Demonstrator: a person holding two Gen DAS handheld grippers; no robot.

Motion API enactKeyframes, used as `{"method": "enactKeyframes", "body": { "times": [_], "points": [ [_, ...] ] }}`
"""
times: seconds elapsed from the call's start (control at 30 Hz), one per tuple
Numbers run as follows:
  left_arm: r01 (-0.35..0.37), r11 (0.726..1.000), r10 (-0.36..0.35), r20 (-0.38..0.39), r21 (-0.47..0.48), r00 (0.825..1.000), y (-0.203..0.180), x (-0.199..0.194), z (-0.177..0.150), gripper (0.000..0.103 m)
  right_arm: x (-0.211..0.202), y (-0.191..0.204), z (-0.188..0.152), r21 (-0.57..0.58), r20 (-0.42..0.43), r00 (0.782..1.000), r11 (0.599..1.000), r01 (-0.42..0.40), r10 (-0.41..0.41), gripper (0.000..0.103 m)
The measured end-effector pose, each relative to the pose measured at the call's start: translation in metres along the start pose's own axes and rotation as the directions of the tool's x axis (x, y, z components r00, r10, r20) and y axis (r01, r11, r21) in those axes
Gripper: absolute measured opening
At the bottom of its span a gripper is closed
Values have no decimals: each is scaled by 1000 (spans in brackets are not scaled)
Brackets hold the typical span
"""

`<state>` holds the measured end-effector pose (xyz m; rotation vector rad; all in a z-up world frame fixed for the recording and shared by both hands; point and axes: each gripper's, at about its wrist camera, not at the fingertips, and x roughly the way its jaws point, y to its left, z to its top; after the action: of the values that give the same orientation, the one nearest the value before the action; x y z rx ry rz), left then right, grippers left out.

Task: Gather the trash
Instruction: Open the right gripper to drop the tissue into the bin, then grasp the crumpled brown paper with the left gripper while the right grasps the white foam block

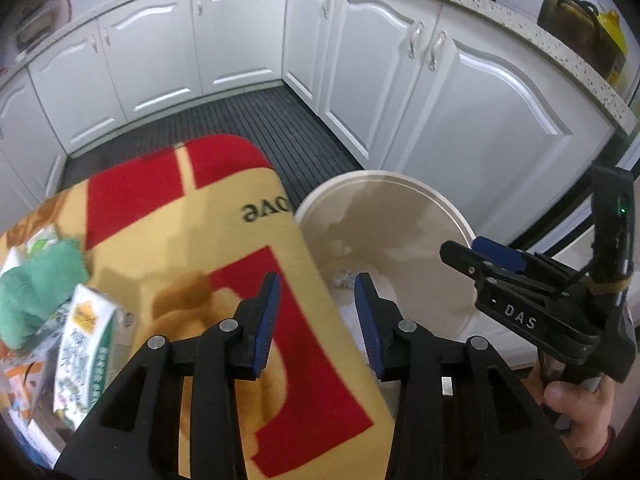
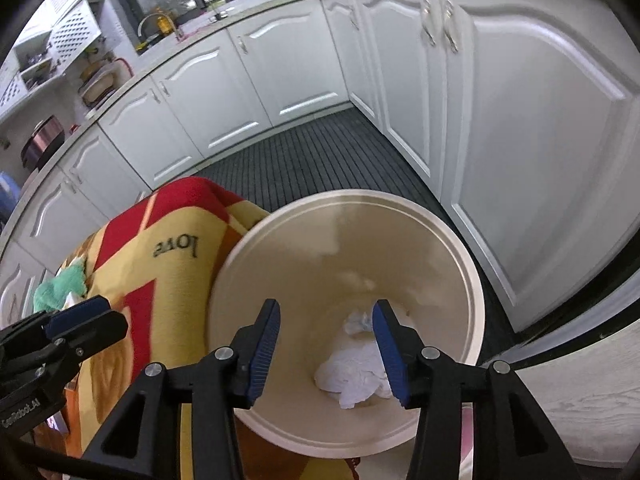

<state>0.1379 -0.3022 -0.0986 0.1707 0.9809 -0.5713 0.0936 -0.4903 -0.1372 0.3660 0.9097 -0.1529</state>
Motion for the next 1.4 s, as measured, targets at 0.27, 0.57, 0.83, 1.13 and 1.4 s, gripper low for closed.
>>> {"method": "enactKeyframes", "body": {
  "times": [0.27, 0.57, 0.83, 1.13, 1.4],
  "points": [
    [-29, 998, 31, 51, -49, 998, 26, -26, -8, 36, -17, 31, -4, -40, 32, 999, 999, -10, 11, 57],
    [-80, 992, 92, 110, -101, 990, 68, -67, -27, 36, -33, 75, -5, -116, 59, 998, 993, -28, 35, 64],
    [-124, 978, 149, 143, -169, 978, 118, -107, -49, 36, -42, 119, -6, -191, 62, 995, 979, -69, 82, 69],
    [-181, 951, 222, 146, -249, 964, 194, -155, -83, 54, -52, 176, -9, -266, 51, 985, 953, -144, 163, 74],
    [-241, 905, 283, 73, -352, 956, 280, -181, -113, 57, -44, 230, -11, -332, -7, 972, 916, -224, 235, 77]
  ]
}}
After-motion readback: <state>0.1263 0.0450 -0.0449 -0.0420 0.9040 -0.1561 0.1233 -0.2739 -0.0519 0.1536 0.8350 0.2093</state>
